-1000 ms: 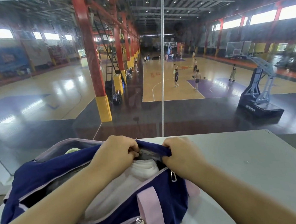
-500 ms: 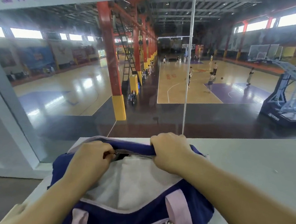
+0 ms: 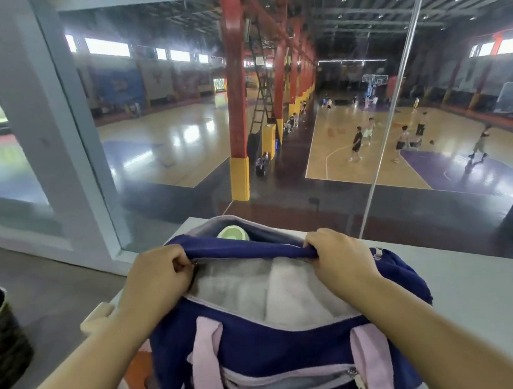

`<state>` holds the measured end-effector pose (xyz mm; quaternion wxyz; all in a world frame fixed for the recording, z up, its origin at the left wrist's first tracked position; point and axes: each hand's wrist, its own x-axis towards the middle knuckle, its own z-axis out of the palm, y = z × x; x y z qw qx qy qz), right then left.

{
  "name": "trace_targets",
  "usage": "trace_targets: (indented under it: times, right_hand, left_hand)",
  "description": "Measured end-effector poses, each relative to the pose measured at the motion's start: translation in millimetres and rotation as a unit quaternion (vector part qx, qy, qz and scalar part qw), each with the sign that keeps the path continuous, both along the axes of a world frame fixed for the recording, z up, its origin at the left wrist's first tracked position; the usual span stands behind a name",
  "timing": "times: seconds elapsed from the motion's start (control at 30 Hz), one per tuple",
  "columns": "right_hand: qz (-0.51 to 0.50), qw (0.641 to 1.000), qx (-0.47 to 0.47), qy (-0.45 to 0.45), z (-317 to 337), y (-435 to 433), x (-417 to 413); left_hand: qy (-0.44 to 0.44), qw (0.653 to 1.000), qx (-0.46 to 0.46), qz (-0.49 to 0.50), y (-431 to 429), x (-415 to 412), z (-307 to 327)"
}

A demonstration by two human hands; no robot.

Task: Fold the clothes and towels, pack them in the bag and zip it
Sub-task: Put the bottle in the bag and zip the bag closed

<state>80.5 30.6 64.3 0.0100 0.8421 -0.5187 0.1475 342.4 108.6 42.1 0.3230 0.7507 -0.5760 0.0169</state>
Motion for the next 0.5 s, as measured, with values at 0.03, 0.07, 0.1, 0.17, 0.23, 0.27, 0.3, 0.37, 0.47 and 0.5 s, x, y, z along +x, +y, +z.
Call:
trace_targets:
  times: [0.03, 0.07, 0.1, 0.17, 0.23, 0.27, 0.3, 0.37, 0.47, 0.5]
  right_hand:
    - [-0.001, 1.0, 0.0, -0.002, -1, 1, -1]
    - [-0.003, 1.0, -0.003, -0.005, -1, 3, -1]
    - [-0.005, 1.0, -0.006, -0.008, -2, 5, -1]
    - [-0.006, 1.0, -0.014, -0.008, -3, 9, 0]
    - [-0.008, 1.0, -0.016, -0.004, -4, 12, 0]
    - [-0.011, 1.0, -0.015, -0.004, -4, 12, 0]
    - [-0.014, 1.0, -0.013, -0.003, -3, 12, 0]
    - [-0.012, 1.0, -0.009, 0.006, -3, 10, -3]
    - [0.005, 1.0, -0.006, 0.008, -2, 9, -12]
    - [0.017, 1.0, -0.004, 0.009, -1, 10, -17]
  left_hand:
    - [0.013, 1.0, 0.005, 0.012, 3, 5, -2]
    - [0.027, 0.999, 0.01, 0.022, 5, 10, -3]
    - [0.04, 0.999, 0.017, 0.03, 7, 13, -4]
    - [0.049, 0.998, 0.03, 0.038, 9, 15, -5]
    - [0.041, 0.998, 0.031, 0.042, 10, 14, -6]
    - [0.037, 0.998, 0.026, 0.042, 11, 12, -6]
    - [0.033, 0.999, 0.02, 0.039, 11, 10, -6]
    - [0.019, 0.999, 0.015, 0.033, 13, 7, -5]
    - [0.013, 1.0, 0.012, 0.011, 19, 4, -3]
    - [0.015, 1.0, 0.008, 0.0, 20, 2, -4]
